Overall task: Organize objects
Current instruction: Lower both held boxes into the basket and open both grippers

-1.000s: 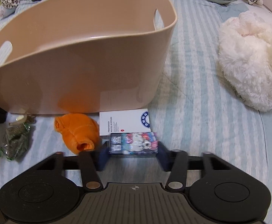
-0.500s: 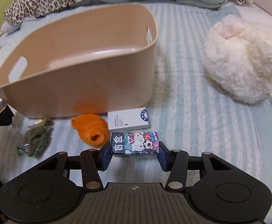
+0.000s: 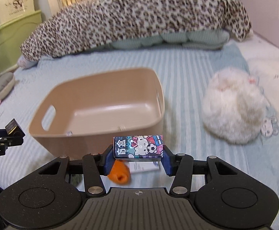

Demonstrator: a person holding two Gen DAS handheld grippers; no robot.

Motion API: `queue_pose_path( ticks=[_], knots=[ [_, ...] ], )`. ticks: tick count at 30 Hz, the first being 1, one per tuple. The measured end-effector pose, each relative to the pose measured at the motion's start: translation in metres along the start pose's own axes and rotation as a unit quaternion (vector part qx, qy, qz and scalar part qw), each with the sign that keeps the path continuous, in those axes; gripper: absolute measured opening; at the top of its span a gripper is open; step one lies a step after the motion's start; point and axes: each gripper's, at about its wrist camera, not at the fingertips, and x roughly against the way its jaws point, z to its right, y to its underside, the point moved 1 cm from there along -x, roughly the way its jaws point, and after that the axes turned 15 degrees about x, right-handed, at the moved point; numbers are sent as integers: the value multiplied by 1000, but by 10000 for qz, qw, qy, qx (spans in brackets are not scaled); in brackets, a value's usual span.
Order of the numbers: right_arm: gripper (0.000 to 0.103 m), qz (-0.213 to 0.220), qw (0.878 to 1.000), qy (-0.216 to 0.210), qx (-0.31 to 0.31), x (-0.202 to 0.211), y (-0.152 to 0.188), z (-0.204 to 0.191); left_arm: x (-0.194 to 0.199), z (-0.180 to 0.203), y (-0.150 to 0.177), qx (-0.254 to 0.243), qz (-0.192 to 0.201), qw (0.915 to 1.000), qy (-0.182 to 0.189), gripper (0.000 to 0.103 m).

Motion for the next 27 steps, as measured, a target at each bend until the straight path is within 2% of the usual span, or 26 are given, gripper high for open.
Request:
queue_pose_path(
  ticks=[8, 16, 27],
  knots=[
    [47, 388, 9991, 15, 147, 1, -26, -7, 14, 16, -30, 23, 407, 9989, 227, 49],
    [47, 395, 9992, -65, 66, -22, -44, -5, -11, 49, -48, -139, 562, 9979, 276, 49],
    [47, 158, 9998, -5, 154, -71, -53, -11, -73, 82, -55, -416, 163, 9990, 28, 49]
  ],
)
